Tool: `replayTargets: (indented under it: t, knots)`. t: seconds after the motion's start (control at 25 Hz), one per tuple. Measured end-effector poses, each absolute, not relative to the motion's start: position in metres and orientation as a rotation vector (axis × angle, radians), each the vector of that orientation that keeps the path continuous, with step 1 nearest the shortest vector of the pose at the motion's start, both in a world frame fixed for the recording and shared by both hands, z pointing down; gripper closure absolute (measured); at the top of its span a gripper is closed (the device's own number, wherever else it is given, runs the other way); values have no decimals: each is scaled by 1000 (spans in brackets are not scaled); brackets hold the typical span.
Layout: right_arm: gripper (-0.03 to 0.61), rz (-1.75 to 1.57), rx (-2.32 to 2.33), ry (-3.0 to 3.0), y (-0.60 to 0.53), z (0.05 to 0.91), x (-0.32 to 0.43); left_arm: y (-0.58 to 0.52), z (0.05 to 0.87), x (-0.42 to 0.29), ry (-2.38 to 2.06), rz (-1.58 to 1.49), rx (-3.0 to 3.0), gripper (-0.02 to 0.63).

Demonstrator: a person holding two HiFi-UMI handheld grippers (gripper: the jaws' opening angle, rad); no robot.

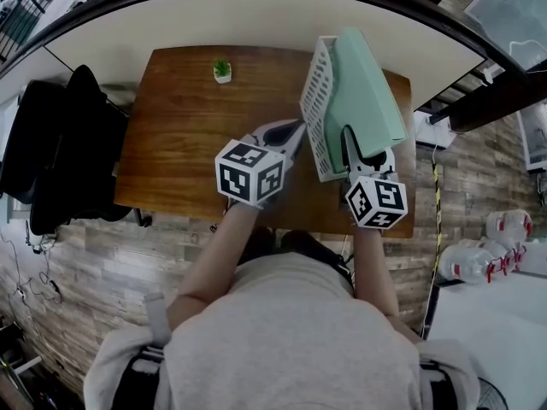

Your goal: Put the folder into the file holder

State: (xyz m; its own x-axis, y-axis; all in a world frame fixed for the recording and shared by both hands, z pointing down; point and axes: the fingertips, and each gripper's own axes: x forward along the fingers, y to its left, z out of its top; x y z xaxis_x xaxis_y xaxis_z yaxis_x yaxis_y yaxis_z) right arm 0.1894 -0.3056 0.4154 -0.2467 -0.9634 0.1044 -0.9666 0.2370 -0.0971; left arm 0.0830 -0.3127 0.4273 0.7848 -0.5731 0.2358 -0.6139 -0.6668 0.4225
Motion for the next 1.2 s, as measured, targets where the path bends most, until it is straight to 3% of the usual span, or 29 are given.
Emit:
replayTargets:
  t: [0.72,1.2]
  knots:
    - [378,296,1915,-2421,-303,439,191,-297,447,82,-871,176,2456,600]
    - [309,381,1960,-2448,-296,443,194,-291,451,86,-862,175,2445,600]
